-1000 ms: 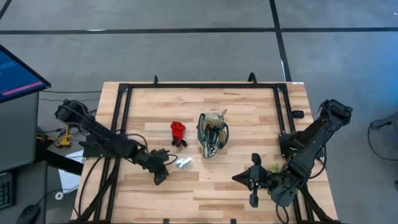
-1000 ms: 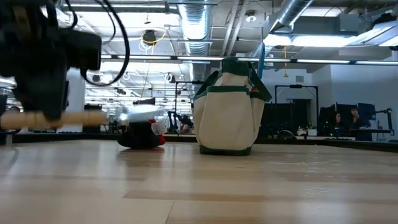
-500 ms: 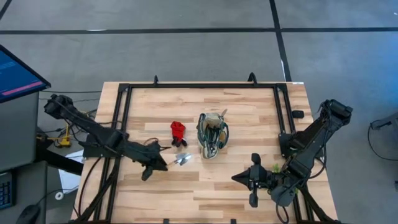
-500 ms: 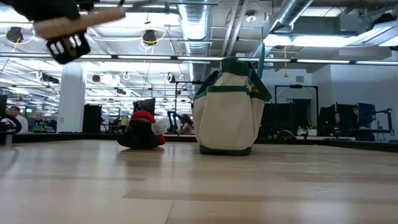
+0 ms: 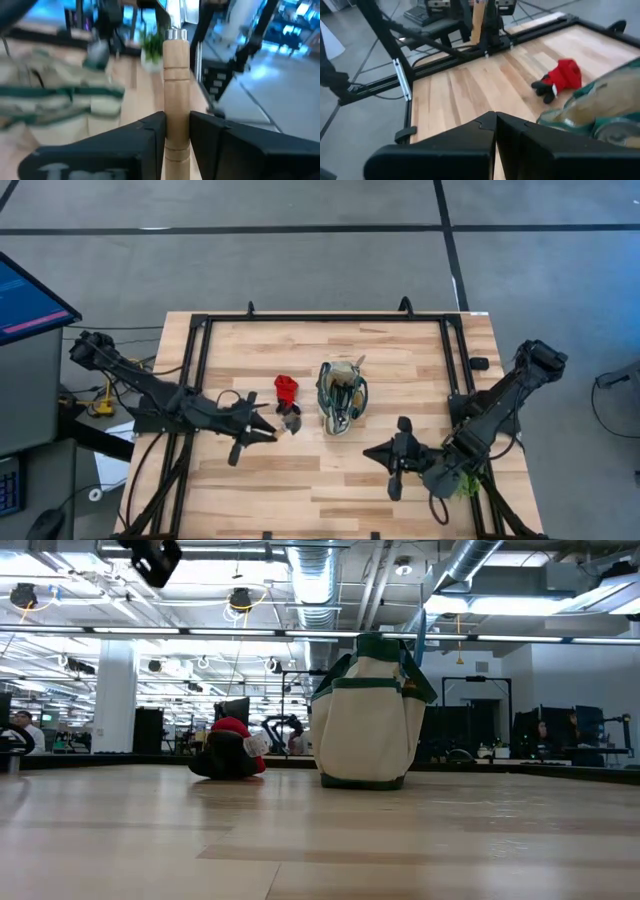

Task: Pick & Place Garden tools in Gardening bag
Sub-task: Put the trowel into the gardening bag

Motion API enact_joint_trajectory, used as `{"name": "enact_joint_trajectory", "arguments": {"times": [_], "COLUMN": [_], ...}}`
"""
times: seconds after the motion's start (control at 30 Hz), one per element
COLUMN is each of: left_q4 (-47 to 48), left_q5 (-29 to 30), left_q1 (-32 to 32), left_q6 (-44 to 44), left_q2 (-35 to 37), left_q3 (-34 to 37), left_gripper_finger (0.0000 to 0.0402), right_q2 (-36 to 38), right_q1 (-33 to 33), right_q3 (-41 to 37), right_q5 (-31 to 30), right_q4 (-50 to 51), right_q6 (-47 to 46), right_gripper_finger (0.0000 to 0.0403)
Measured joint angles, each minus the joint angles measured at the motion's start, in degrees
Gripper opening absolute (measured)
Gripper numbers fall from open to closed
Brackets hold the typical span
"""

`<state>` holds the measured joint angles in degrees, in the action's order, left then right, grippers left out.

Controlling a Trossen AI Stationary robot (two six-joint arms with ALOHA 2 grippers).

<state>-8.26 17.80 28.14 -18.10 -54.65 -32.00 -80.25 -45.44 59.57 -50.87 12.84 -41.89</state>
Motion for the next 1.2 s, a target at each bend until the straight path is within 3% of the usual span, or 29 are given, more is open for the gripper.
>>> {"name": "enact_joint_trajectory", "arguments": {"times": [0.33, 0.47, 0.63, 0.87, 1.2], "left_q4": [-9.53, -14.89, -21.21, -21.83, -21.91], "left_q5": [2.81, 2.8, 2.8, 2.79, 2.78], "left_q1": [-1.43, -2.67, -4.05, -5.99, -6.12], "left_q6": [4.38, 4.38, 4.36, 4.21, 4.29], "left_q2": [-4.29, -7.69, -10.44, -10.93, -11.19], "left_q3": [-0.06, -0.06, -0.03, -0.14, -0.17], "left_gripper_finger": [0.0058, 0.0058, 0.0058, 0.0058, 0.0052], "right_q2": [-0.42, -0.81, -0.79, -0.97, -6.92], "right_q1": [4.34, 6.29, 8.95, 12.46, 16.91], "right_q3": [0.01, -0.05, 0.0, 0.0, 0.0], "right_q5": [0.44, 3.55, 4.52, 8.86, 10.6], "right_q4": [-19.01, -25.01, -26.36, -27.35, -40.63], "right_q6": [23.25, 30.94, 31.82, 31.72, 38.87], "right_gripper_finger": [0.0, 0.0, 0.0, 0.0, 0.0]}}
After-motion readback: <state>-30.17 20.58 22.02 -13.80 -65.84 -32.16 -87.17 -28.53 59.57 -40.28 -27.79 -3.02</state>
